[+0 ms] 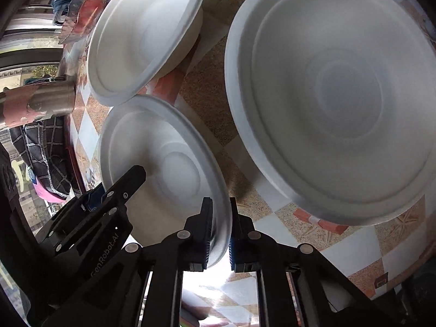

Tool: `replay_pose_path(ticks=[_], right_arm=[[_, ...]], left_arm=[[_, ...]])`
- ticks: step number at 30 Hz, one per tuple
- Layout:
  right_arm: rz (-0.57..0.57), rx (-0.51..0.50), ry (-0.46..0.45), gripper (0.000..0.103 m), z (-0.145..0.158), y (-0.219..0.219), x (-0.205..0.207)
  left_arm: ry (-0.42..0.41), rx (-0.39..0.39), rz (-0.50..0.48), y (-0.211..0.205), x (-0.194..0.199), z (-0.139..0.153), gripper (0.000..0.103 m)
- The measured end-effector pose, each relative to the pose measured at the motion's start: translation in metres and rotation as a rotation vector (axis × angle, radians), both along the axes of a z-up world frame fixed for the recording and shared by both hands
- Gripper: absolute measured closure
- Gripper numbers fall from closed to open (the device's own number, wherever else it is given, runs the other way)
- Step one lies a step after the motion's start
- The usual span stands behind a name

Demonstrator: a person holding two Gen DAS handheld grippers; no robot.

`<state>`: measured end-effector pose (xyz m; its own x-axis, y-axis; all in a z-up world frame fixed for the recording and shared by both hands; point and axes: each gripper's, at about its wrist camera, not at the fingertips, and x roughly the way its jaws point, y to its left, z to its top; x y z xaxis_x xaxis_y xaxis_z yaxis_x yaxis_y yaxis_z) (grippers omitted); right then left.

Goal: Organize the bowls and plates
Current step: 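Close both grippers on the rim of a white bowl, then carry the white bowl with both grippers toward the plate stack and lower it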

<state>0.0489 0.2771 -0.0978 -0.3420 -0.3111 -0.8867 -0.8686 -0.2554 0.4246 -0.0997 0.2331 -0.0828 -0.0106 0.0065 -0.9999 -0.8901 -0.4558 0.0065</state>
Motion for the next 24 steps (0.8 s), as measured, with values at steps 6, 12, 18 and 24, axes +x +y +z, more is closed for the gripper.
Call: replay_pose_path(ticks=[6,12,18,24], right_arm=[[0.234,0.068,-0.039,0.09,0.004,-0.026,-0.003],[0.482,0.119,-0.093,0.088,0.002,-0.072,0.016],[0.696,0.134,-0.12,0.087,-0.004,-0.115,0.042],[0.799,0.156,-0.154,0.084,-0.008,-0.135,0.068]], left_arm=[[-0.008,-0.021,0.022,-0.033,0.029,-0.003,0.077],[-0.027,-0.035,0.081,-0.087,0.085,-0.006,0.076],[-0.08,-0.058,0.111,-0.13,0.14,-0.01,0.074],[-0.121,-0.056,0.094,-0.144,0.181,-0.01,0.074]])
